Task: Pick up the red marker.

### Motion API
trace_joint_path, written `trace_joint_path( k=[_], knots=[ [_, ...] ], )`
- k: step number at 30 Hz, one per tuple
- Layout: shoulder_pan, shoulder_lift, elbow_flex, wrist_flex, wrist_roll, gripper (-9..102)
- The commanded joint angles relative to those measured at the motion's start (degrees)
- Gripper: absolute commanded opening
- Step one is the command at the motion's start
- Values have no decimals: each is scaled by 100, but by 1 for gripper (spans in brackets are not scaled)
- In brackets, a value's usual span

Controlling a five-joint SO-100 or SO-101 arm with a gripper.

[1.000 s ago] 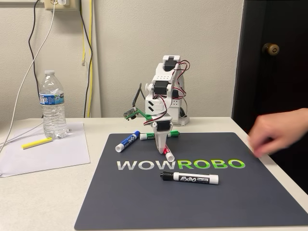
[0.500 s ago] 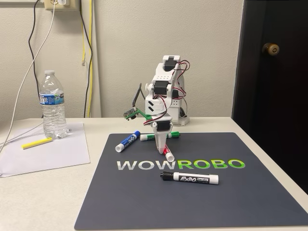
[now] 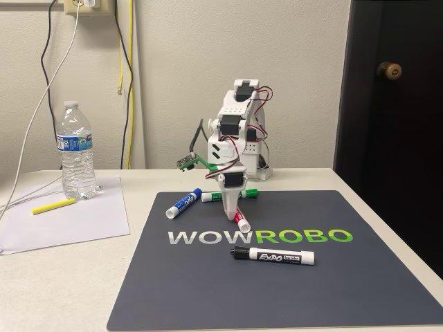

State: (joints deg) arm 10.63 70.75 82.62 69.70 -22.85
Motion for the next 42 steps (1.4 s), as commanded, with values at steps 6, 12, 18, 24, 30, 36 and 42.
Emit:
trace_joint_path(
  k=[6,12,18,24,30,36,42],
  knots=[
    [62,229,-1063,747,308,10],
    [123,211,-1626,1160,413,10],
    [176,202,-1635,1107,1354,10],
    [211,158,-1600,1178,2408,10],
    [123,149,-1424,1257,3788,19],
    [79,185,-1389,1485,4430,21],
    [0,483,-562,1195,5458,41]
  ],
)
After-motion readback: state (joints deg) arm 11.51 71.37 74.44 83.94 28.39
